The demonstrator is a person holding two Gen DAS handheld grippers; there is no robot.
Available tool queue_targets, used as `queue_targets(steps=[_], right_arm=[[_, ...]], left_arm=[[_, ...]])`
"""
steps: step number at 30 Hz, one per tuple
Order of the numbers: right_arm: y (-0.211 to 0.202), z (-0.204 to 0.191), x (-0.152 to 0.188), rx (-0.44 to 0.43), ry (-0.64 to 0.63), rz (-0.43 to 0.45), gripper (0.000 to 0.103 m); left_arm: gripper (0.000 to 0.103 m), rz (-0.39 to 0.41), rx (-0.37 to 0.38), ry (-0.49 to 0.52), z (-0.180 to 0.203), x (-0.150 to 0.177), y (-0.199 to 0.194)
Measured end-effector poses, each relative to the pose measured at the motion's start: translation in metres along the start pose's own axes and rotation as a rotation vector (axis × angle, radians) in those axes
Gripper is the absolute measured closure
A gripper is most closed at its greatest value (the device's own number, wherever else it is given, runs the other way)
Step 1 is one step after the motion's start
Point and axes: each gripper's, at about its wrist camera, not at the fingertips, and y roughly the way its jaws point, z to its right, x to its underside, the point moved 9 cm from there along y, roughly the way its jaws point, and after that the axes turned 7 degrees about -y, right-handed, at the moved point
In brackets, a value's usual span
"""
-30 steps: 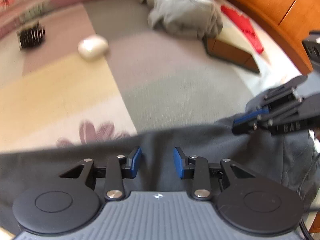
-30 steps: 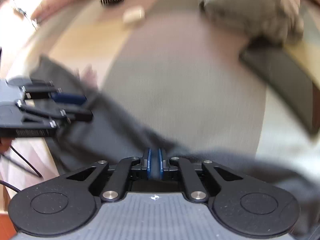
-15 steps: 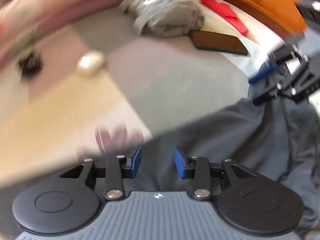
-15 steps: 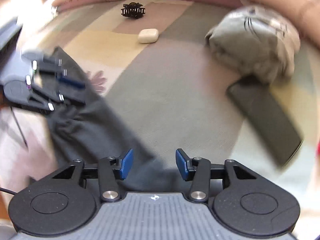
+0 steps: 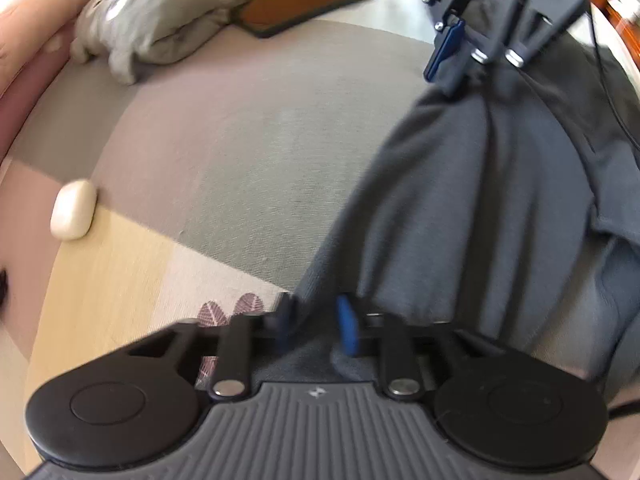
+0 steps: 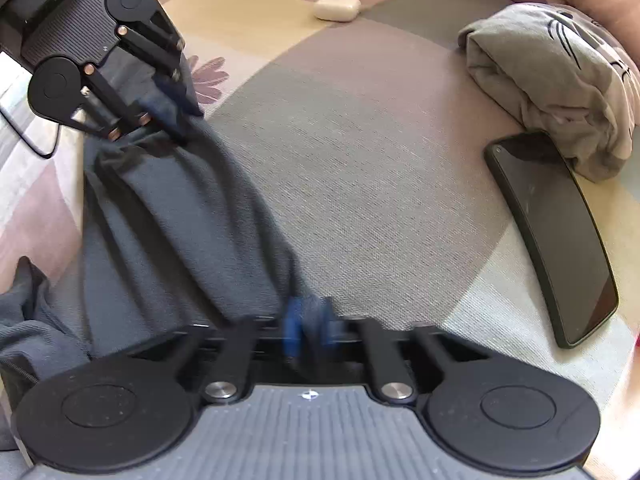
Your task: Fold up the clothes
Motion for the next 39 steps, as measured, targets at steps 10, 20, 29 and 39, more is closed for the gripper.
queue_targets(steps=[10,20,29,39], right_arm=[[0.012,0.047,-0.030,0.181,0.130,0.062,0.097],[-0.040,0.029,0.012,0.199,0.318,0.124,0.071],[-0.036,0.010,0.088,0.151,0.500,0.022,0.068],[-0.046,0.009,0.057,0.159,0.441,0.050,0.060]], left_arm=[[0.102,0.117,-0.176,-0.235,-0.064,-0.030,-0.013],[0.071,0.233,-0.206,-0.450,-0.052,0.001,-0.048],[0.070,0.083,-0.097,-0.741,-0.029,0.076,-0.026],[0.066,0.081,-0.172,-0.867,-0.053,0.118,-0.056]])
